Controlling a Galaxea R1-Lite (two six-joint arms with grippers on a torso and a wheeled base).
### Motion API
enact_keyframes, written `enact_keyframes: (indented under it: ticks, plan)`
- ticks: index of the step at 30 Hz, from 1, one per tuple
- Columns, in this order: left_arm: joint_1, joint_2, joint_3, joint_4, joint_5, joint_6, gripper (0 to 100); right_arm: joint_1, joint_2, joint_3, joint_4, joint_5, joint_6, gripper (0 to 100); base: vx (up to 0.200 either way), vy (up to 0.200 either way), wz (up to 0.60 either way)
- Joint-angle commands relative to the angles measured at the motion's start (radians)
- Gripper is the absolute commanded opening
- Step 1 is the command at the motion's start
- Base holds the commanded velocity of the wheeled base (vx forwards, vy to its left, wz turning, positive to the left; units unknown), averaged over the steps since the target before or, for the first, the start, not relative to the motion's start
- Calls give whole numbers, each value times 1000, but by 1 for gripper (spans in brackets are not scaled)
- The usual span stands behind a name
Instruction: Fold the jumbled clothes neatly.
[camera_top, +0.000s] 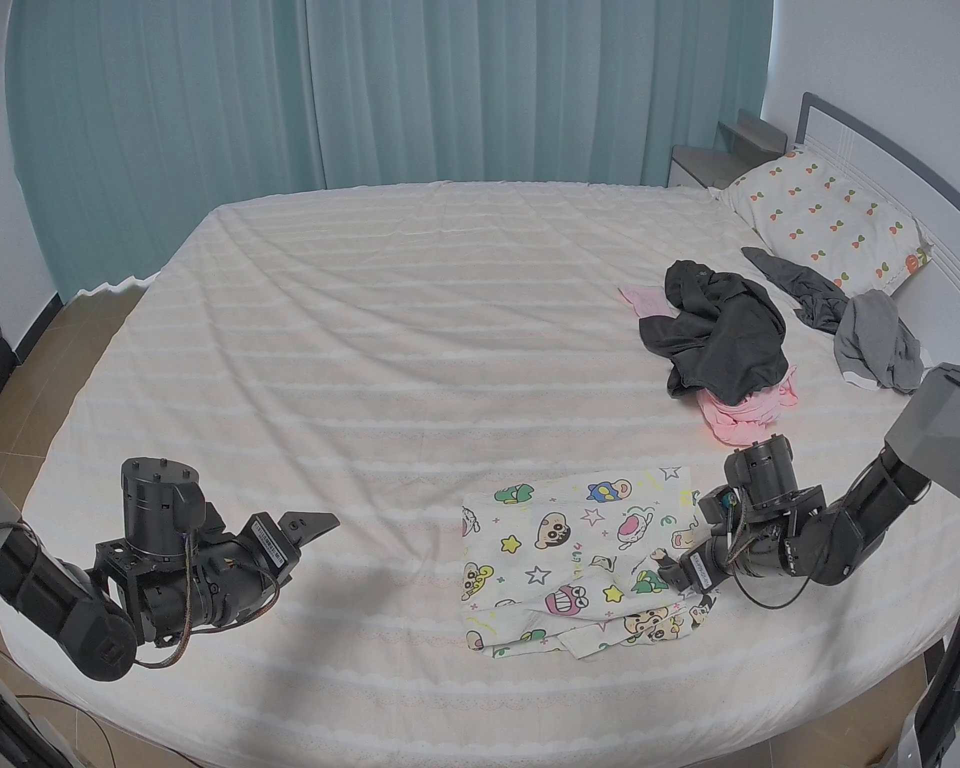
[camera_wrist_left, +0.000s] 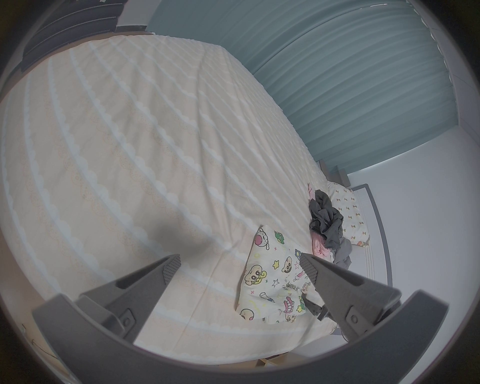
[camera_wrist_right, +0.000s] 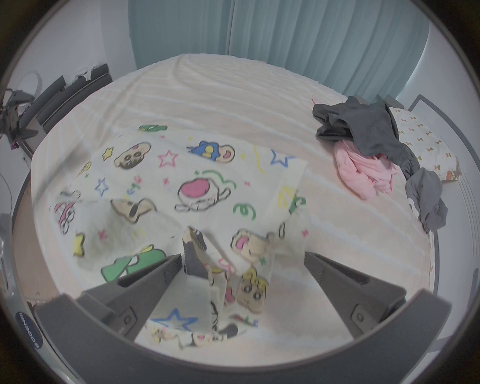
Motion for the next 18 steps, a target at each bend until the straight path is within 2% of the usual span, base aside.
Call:
enact_keyframes:
  ticks: [1,9,16,18]
  plan:
    - [-2,6,0,-1,0,0,100,-3,-97,136,-4,-1,-7,100,0,0,0]
    - [-2,6,0,0,0,0,100,-6,-117,291,-26,9,-4,100,0,0,0]
    - [-2,7,2,0,0,0,100,-38,-170,354,-171,24,25,100,0,0,0]
    - [-5,15,2,-1,0,0,100,-46,-196,352,-217,79,162,100,0,0,0]
